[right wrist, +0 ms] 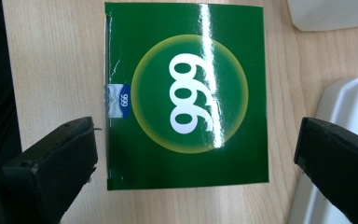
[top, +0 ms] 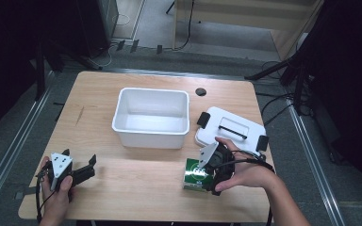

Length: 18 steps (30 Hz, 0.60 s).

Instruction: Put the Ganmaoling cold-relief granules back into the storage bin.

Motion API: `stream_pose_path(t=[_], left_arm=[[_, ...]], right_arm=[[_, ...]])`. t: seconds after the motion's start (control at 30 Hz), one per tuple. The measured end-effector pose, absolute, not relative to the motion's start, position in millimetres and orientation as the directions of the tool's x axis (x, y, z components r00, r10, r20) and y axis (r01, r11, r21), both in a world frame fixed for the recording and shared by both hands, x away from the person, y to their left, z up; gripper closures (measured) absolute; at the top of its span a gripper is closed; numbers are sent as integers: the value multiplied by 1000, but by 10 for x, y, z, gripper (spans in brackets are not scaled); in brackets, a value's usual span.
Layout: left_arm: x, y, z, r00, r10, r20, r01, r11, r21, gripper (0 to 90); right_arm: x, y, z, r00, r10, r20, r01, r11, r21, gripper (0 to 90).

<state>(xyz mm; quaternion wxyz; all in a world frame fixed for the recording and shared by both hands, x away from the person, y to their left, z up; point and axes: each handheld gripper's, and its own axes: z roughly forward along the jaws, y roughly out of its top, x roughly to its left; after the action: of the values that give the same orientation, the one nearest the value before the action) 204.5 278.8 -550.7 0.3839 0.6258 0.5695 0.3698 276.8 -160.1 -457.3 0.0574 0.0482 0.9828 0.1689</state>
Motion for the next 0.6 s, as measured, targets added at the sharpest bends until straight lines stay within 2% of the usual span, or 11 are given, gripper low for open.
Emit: stream_pose_path(t=[0.47,0.6], left_arm=[[2045,2788,-5507,77,997,24,428,-55,902,90],[2045,2788,-5507,78,997,24,428,-56,902,90]], right_arm=[[2770,-1529,-4728,-992,102,-81,71,946,316,3],[2746,-1511,-4760,-989,99,-112,61,949,309,54]])
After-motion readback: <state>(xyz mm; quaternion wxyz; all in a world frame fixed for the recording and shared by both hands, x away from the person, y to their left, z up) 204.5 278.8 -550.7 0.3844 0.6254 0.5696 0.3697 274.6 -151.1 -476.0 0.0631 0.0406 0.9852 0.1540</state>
